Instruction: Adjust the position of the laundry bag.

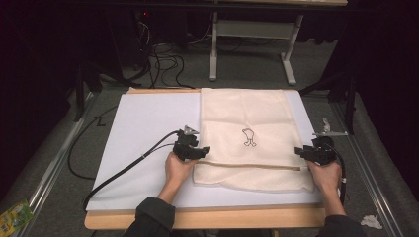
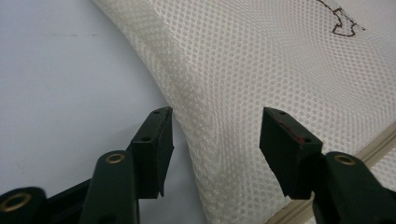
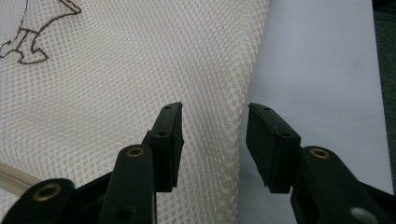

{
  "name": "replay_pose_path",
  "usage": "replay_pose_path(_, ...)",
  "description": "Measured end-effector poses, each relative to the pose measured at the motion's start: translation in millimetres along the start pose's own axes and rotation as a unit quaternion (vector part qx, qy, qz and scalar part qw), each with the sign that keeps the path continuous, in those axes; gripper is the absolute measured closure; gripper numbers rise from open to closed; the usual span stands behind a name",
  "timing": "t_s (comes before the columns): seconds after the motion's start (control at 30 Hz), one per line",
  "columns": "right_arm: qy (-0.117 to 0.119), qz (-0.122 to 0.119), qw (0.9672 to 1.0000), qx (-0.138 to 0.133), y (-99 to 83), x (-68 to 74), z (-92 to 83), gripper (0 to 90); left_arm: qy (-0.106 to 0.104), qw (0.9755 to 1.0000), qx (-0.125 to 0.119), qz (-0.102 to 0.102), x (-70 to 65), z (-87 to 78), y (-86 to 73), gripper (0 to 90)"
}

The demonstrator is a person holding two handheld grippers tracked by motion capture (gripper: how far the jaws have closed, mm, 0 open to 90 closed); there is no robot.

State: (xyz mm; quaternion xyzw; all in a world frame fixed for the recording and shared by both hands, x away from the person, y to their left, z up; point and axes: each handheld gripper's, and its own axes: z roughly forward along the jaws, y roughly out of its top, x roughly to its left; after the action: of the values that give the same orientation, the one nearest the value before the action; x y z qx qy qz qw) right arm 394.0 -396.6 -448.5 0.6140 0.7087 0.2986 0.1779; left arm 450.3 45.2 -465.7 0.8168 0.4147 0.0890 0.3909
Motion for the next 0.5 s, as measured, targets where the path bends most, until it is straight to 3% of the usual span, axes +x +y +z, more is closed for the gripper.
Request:
replay_pose_path(0.27,0.015,0.006,0.9999,0.006,0.4,-0.5,2.3,57.6,0.001,0.9999,0.005,-0.009,2.6,6.8,0.7,53.9)
replay_pose_path(0.5,0.019,-0.005,0.9994,0.030,0.1,-2.8,6.6,81.7,-0.003,1.0000,0.005,0.000,4.0,9.2,1.3,72.0)
